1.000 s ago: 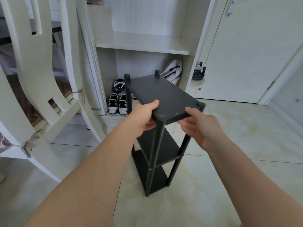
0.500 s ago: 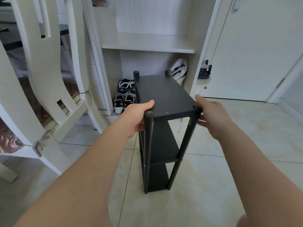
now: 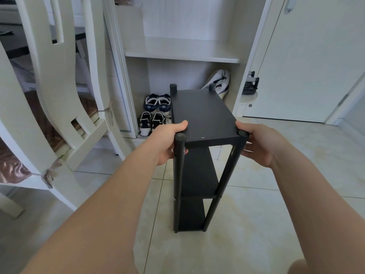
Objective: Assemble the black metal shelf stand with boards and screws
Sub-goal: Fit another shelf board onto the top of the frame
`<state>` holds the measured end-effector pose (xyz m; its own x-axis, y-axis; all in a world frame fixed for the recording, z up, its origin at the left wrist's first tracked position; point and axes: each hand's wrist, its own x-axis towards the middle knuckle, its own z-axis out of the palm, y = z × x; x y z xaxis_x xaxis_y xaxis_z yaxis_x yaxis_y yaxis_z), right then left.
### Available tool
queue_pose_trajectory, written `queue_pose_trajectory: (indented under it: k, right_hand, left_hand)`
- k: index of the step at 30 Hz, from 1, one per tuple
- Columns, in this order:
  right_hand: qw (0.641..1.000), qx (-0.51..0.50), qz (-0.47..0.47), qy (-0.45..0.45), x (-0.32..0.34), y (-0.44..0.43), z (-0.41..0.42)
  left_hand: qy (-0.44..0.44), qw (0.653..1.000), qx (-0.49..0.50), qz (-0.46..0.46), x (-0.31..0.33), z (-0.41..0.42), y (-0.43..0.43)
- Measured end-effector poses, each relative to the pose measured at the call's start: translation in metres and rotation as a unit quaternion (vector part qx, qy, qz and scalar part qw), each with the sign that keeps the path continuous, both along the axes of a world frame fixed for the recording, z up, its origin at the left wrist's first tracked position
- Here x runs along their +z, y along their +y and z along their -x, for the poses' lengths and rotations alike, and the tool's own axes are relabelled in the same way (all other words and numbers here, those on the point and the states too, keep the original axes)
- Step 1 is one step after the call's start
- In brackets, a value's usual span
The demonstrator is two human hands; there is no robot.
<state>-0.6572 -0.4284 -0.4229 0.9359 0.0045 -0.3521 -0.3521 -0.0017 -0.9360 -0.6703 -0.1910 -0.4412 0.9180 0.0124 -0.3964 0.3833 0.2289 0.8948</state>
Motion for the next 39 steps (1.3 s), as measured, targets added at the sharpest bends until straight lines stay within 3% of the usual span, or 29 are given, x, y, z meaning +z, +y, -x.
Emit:
queue_pose_trajectory:
  k: [15,25,39]
  right_hand:
    - [1.000,-0.007,-0.001,-0.020,-0.004,-0.003,-0.003]
    - [0.994,-0.068,-0.066,-0.062,-0.013,0.013,0.003]
    - [0.985,-0.113,-0.114,-0.063,-0.005,0.024,0.007]
  left_hand:
    - [0.005,1.000,0.012,0.019,0.000,-0.002,-0.004]
    - [-0.043,0.995,0.053,0.079,-0.001,-0.005,-0.008]
    - [-0.073,0.993,0.058,0.066,0.009,-0.009,-0.006]
